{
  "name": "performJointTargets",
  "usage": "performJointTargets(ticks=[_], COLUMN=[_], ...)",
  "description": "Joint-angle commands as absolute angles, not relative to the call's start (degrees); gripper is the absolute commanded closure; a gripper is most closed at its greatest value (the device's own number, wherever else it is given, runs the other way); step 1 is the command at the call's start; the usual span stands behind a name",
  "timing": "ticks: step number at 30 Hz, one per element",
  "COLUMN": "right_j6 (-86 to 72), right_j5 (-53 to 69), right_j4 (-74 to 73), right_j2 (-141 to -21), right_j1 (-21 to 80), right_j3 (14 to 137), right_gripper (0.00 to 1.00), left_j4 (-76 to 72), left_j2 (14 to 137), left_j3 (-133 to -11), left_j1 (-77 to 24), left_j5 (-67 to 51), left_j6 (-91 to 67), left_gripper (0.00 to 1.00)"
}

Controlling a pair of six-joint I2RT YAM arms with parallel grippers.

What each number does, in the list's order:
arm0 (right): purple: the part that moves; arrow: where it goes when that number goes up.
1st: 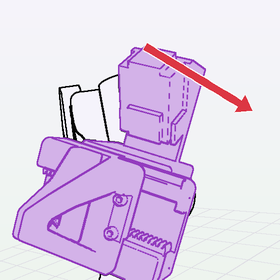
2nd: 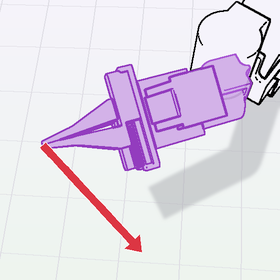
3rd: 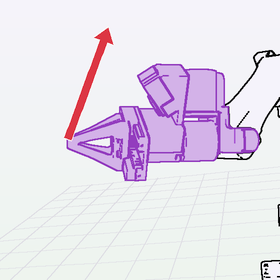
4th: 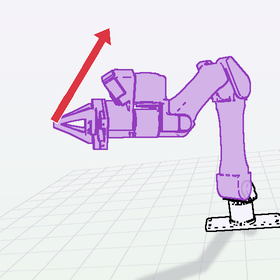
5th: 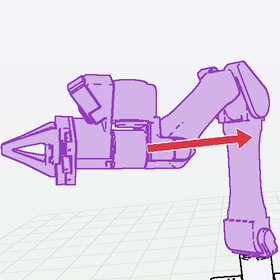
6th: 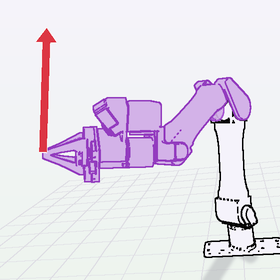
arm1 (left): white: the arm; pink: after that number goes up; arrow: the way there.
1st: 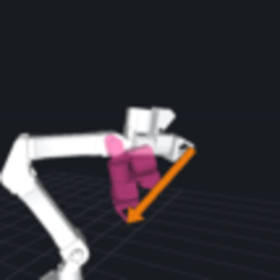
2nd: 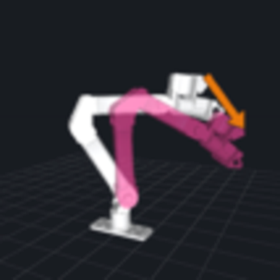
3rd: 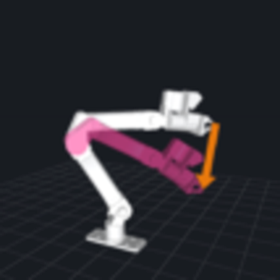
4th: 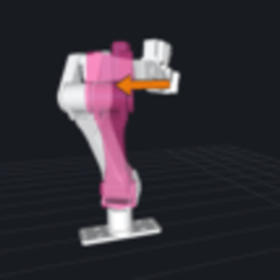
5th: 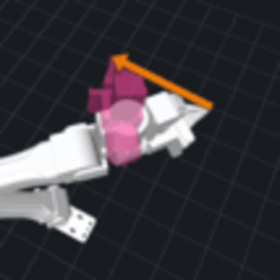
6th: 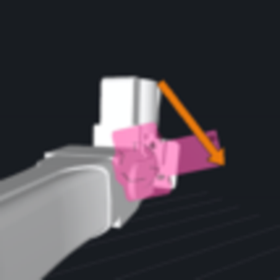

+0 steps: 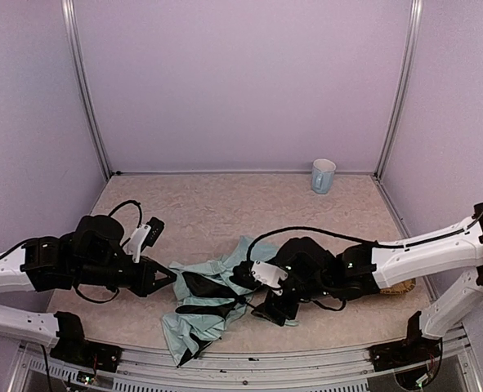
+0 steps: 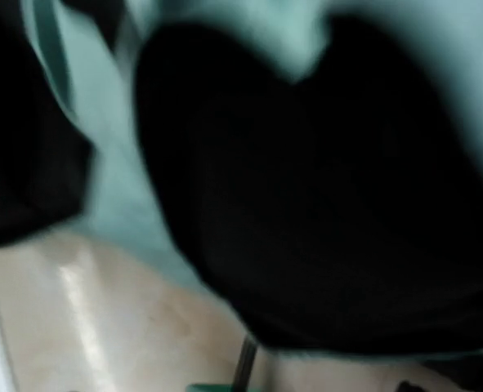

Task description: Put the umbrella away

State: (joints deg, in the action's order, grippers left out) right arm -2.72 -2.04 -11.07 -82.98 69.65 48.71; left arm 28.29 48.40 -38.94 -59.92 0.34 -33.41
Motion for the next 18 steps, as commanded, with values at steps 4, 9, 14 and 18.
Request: performJointTargets(ticks=[4, 9, 14, 18], right_j6=[-0.4, 1.5, 2.2, 2.5], right_j5=[-8.6, -10.2, -14.8, -14.8], right_j4=[-6.5, -2.9, -2.8, -3.0], right_j2=[-95.0, -99.7, -103.9, -104.1], right_j1=[69.8, 69.8, 69.8, 68.7], right_j3=[51.6, 49.5, 51.2, 51.1], right_gripper=[0.21, 0.26, 0.57, 0.76], left_j4=[29.0, 29.8, 29.6, 28.4], left_j2=[47.7, 46.0, 45.9, 44.3], left_j3=[-40.8, -40.5, -40.8, -42.0], left_j1=[-59.6, -59.6, -59.6, -61.8], left_j5=[0.7, 1.7, 1.5, 2.6], left_j6=[-33.1, -33.5, -33.0, -31.5], left_gripper=[1.0, 1.0, 1.0, 1.0])
